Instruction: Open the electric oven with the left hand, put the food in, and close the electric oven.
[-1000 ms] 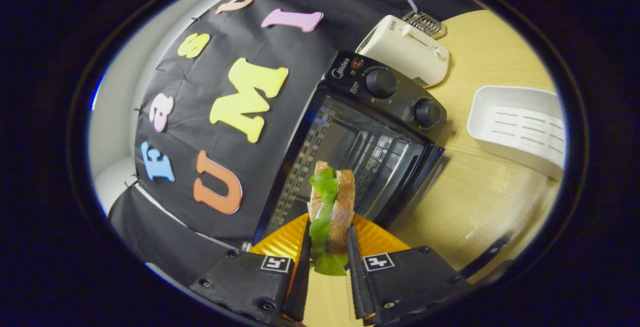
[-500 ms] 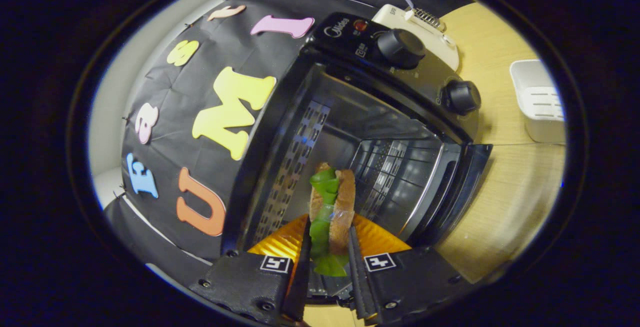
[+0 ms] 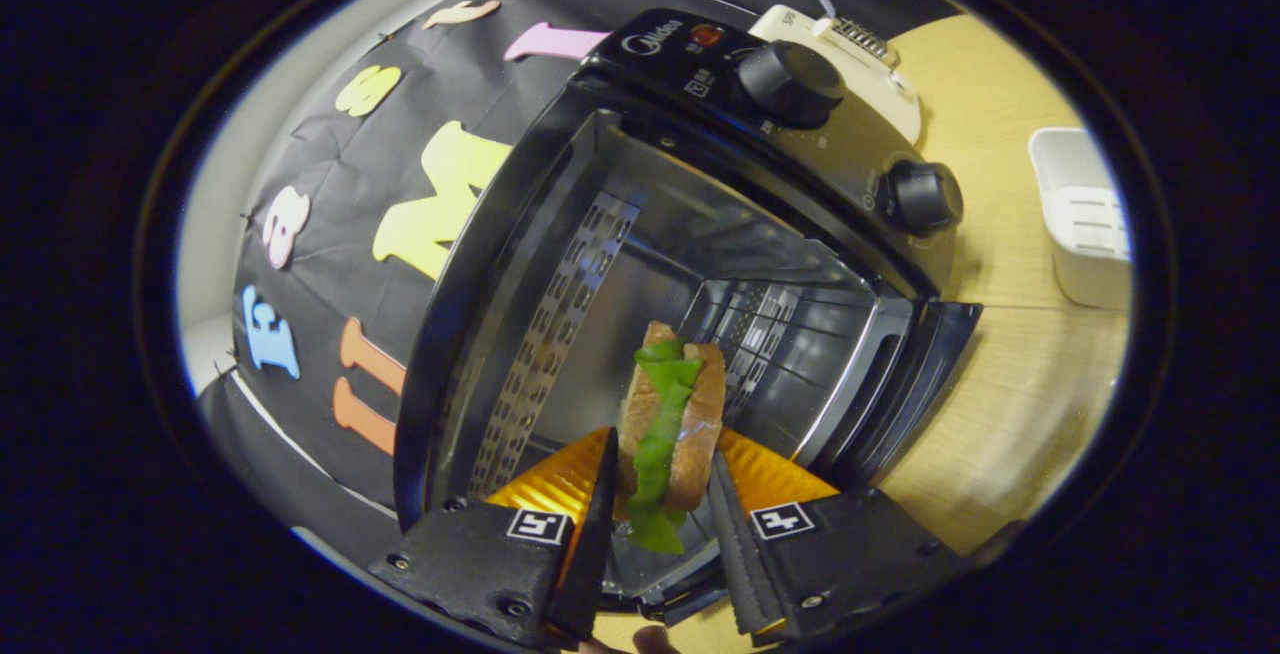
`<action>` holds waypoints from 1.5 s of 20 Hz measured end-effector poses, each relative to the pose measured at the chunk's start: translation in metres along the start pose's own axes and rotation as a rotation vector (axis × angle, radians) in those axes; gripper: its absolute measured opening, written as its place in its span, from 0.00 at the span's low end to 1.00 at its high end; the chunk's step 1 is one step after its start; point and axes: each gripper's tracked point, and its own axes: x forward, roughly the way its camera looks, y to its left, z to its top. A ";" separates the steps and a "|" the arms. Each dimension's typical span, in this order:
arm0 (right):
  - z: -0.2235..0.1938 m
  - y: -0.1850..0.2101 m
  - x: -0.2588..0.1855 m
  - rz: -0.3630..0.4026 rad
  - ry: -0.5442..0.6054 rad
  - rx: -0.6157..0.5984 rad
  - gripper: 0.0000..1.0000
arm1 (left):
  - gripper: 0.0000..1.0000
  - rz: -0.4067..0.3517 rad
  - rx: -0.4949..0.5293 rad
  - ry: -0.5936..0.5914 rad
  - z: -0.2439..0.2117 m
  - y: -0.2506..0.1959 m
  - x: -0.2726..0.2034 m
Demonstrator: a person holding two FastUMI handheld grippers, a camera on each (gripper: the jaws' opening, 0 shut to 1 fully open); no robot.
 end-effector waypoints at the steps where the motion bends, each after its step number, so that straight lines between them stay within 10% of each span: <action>1: -0.004 0.002 0.001 -0.009 0.005 -0.047 0.54 | 0.93 0.003 0.002 -0.002 0.000 0.002 -0.001; 3: -0.009 0.001 0.002 -0.025 0.039 -0.155 0.44 | 0.93 0.037 0.000 -0.014 0.005 0.011 -0.003; 4: -0.012 0.001 0.001 -0.027 0.058 -0.196 0.61 | 0.93 0.045 -0.004 -0.021 0.006 0.013 -0.003; 5: -0.015 0.003 0.001 -0.032 0.076 -0.235 0.48 | 0.93 0.042 -0.012 -0.019 0.005 0.011 -0.002; 8: -0.016 0.006 0.005 -0.021 0.101 -0.289 0.65 | 0.93 0.038 -0.014 0.000 0.001 0.008 -0.002; 9: -0.014 0.005 0.007 -0.022 0.103 -0.314 0.52 | 0.93 0.043 -0.007 0.008 0.000 0.010 -0.003; 12: -0.016 0.005 0.008 -0.027 0.122 -0.403 0.69 | 0.93 0.049 0.003 0.009 0.001 0.012 -0.005; 13: -0.019 0.007 0.009 -0.025 0.134 -0.410 0.58 | 0.93 0.050 0.002 0.007 0.001 0.012 -0.005; 15: -0.024 0.007 0.009 -0.044 0.153 -0.474 0.71 | 0.93 0.072 -0.008 0.007 0.000 0.019 -0.005; 16: -0.026 0.008 0.008 -0.048 0.166 -0.513 0.94 | 0.93 0.080 -0.014 0.015 -0.002 0.021 -0.005; 19: -0.035 0.004 0.004 -0.086 0.223 -0.623 0.83 | 0.93 0.091 -0.028 0.037 -0.006 0.027 -0.005; 30: -0.053 0.002 -0.047 -0.153 0.534 -0.879 0.99 | 0.93 0.140 -0.025 0.076 -0.015 0.047 -0.005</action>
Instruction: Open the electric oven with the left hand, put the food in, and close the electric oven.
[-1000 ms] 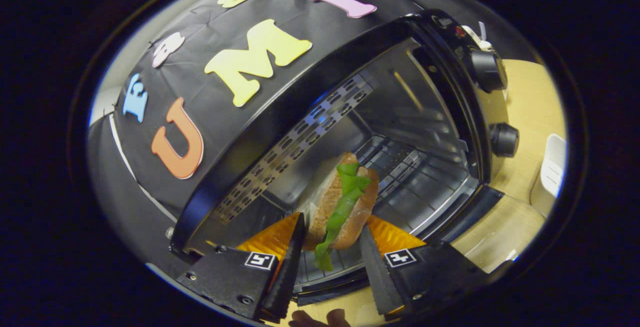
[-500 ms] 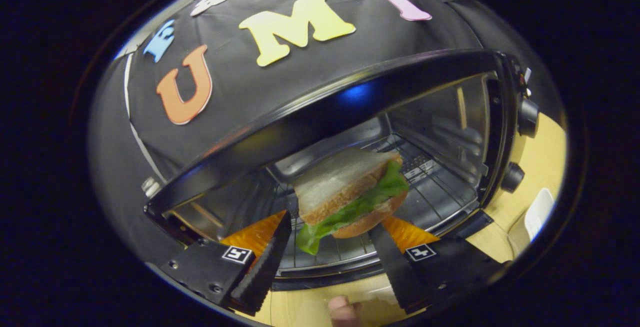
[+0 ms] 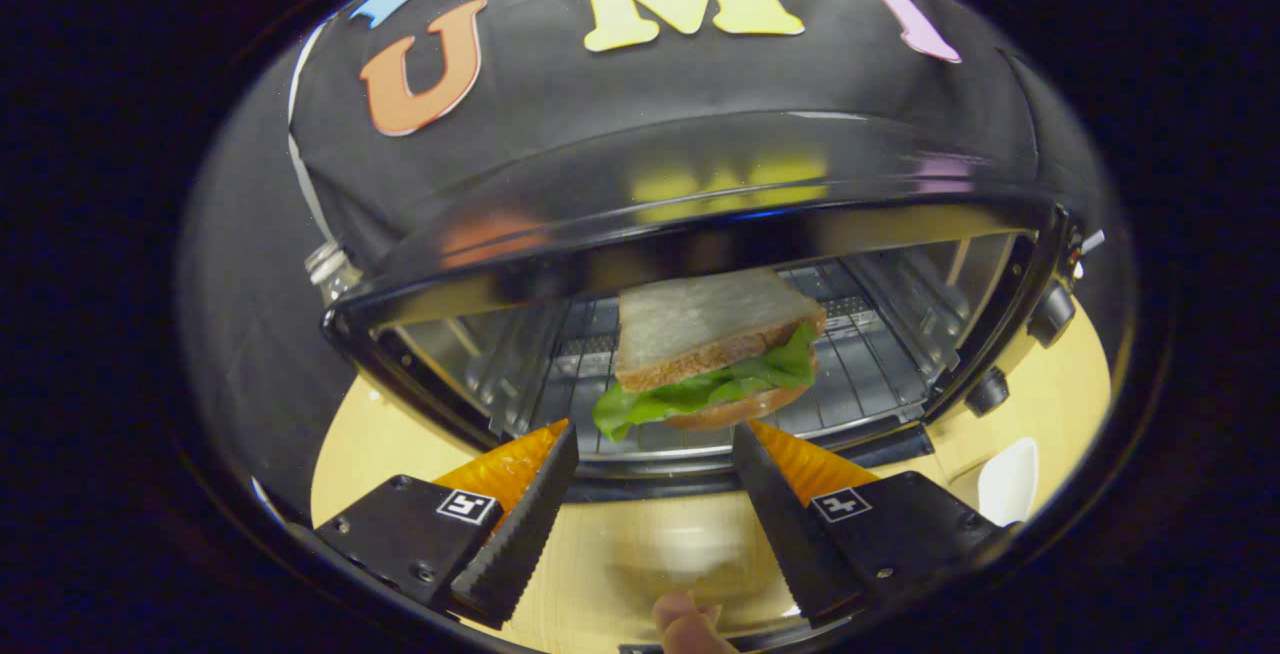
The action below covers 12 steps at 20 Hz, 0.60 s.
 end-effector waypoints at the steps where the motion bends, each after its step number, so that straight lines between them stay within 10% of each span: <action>1: -0.002 0.001 -0.005 0.009 0.020 -0.019 1.00 | 0.93 0.001 0.002 -0.001 0.000 0.001 -0.001; 12: 0.016 -0.028 -0.141 0.114 -0.186 -0.078 0.99 | 0.93 -0.022 0.034 -0.016 0.005 -0.017 0.014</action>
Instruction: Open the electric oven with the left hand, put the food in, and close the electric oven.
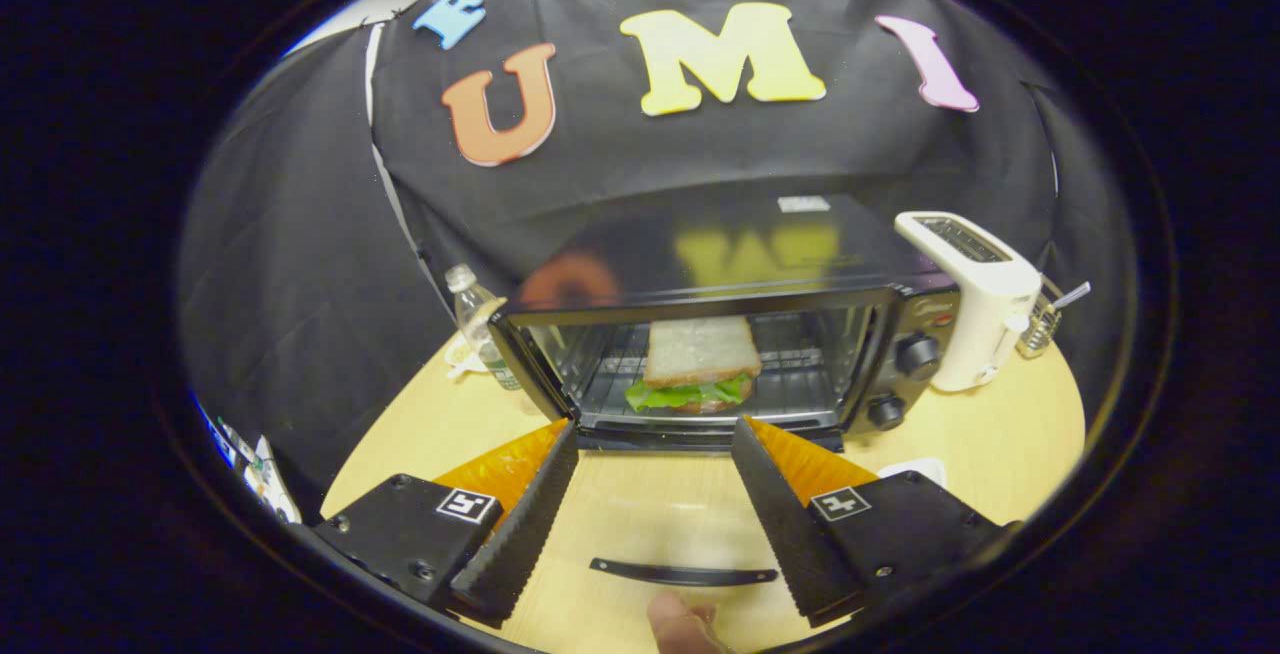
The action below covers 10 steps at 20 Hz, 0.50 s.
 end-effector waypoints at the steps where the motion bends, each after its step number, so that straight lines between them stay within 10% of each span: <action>1: 0.008 -0.007 -0.017 -0.009 -0.035 -0.003 0.90 | 0.93 0.001 0.002 0.001 0.000 -0.003 0.002; 10: 0.059 -0.093 -0.163 -0.116 -0.375 -0.034 0.99 | 0.93 -0.062 0.044 0.010 0.004 -0.056 0.046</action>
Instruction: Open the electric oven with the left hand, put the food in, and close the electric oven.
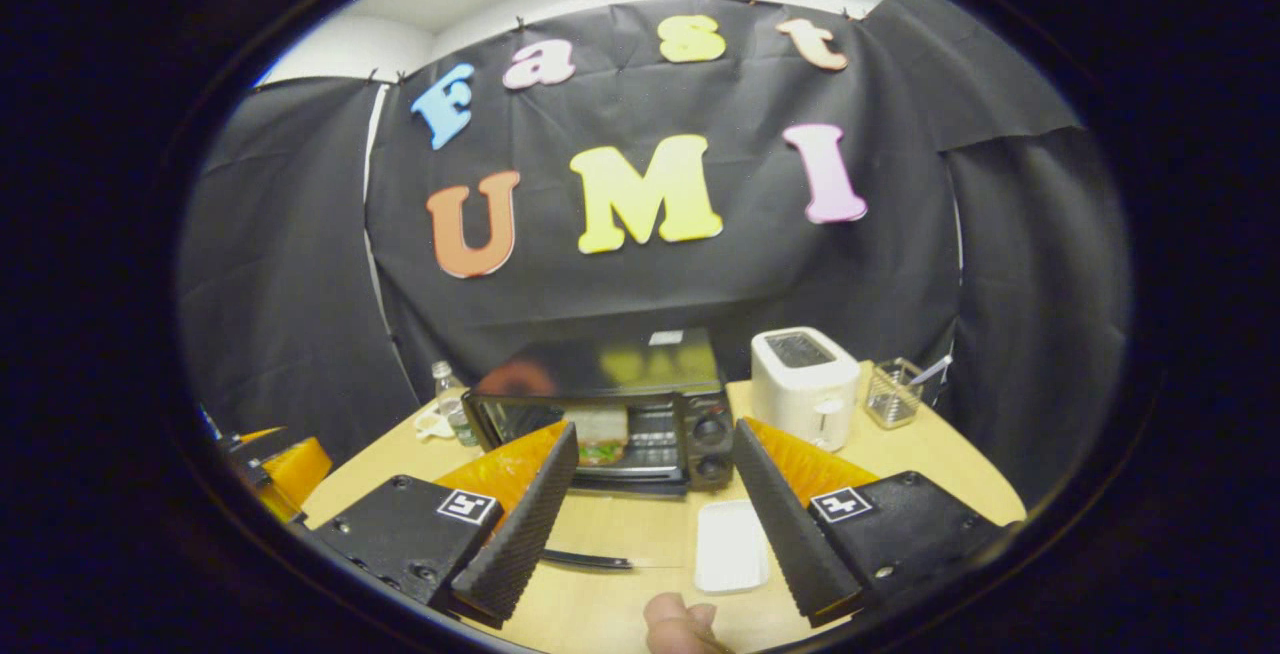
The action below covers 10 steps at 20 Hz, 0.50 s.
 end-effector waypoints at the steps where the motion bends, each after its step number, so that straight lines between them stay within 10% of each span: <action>1: 0.015 -0.009 -0.009 0.001 -0.048 0.004 0.99 | 0.93 -0.021 -0.005 0.005 -0.003 -0.011 0.005; 10: 0.075 -0.091 -0.074 -0.097 -0.240 -0.085 0.99 | 0.93 -0.143 0.019 0.135 -0.068 -0.100 0.045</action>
